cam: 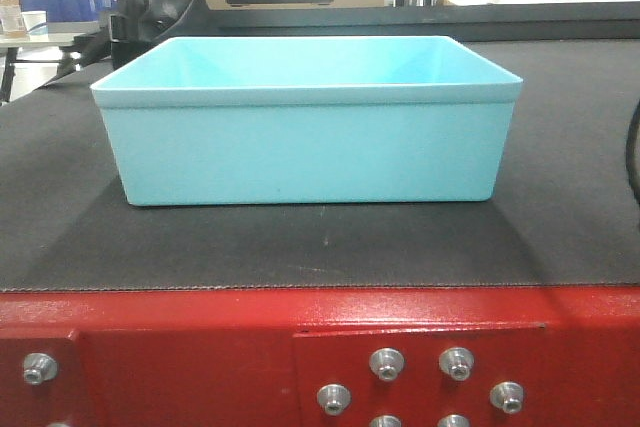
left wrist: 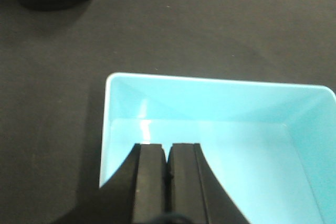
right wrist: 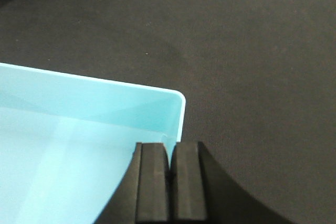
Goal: Fetch blue bin and place on conveyor start
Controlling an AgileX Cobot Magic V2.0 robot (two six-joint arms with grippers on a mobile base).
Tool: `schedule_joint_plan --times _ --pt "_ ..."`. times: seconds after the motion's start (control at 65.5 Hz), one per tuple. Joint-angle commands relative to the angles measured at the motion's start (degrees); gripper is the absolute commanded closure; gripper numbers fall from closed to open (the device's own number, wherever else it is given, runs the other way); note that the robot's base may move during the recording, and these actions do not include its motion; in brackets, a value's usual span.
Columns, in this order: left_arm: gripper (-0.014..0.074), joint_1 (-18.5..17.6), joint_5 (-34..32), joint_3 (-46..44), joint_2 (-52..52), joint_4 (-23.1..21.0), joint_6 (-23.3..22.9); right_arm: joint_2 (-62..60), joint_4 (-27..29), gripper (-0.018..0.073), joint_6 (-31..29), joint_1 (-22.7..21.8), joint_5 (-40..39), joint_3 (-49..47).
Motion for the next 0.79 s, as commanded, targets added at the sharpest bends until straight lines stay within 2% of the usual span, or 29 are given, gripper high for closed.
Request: schedule_joint_plan --times 0.0,0.076,0.198,0.382,0.488,0.656,0.778 --pt "0.0707 0.3 -6.5 5.1 -3.3 -1.0 0.0 -2.8 0.2 0.0726 -1.3 0.1 -2.8 2.3" --pt "0.0707 0.3 -11.8 11.5 -6.4 -1.2 0.0 -6.3 0.6 0.0726 -1.3 0.1 -9.2 9.2" --pt "0.0707 0.3 -16.5 18.7 -11.5 -1.3 0.0 -13.3 0.7 0.0726 -1.3 0.1 -16.4 20.2" --pt "0.0707 0.3 -23.9 28.7 -20.6 -1.3 0.0 -24.3 0.7 0.0726 -1.3 0.1 -23.8 34.9" --pt "0.0707 0.3 -27.7 34.4 -25.9 -1.3 0.0 -29.8 0.7 0.0726 -1.3 0.1 -24.6 39.7" --pt "0.0707 0.3 -28.3 40.7 -33.7 -1.4 0.0 -39.1 0.7 0.0726 -1.3 0.1 -24.6 43.9" --pt "0.0707 0.3 -25.0 43.1 -39.8 -1.4 0.0 -45.7 0.7 0.0726 -1.3 0.1 -24.3 44.9"
